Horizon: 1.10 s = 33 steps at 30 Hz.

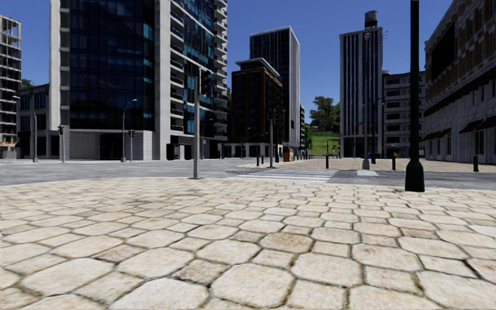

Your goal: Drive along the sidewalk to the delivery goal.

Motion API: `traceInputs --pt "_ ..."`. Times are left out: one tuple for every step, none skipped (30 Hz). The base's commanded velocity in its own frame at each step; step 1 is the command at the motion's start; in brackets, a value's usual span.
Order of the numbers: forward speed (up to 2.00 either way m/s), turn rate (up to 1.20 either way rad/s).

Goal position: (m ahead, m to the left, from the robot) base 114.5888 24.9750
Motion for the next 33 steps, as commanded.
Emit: traceInputs --pt "1.55 0.00" --pt "1.55 0.00" --pt "1.55 0.00" --pt "1.55 0.00" --pt "1.59 0.00" --pt "1.59 0.00" --pt "2.00 0.00" --pt "2.00 0.00" --pt "2.00 0.00" --pt "2.00 0.00" --pt "2.00 0.00" --pt "2.00 0.00" --pt "2.00 0.00" --pt "2.00 0.00" --pt "2.00 0.00" --pt "2.00 0.00" --pt "2.00 0.00" --pt "2.00 0.00" --pt "2.00 0.00" --pt "2.00 0.00" --pt "2.00 0.00" --pt "2.00 0.00" --pt "2.00 0.00" --pt "2.00 0.00" --pt "2.00 0.00" --pt "2.00 0.00" --pt "2.00 0.00" --pt "2.00 0.00" --pt "2.00 0.00" --pt "2.00 0.00" --pt "2.00 0.00" --pt "2.00 0.00" --pt "2.00 0.00"
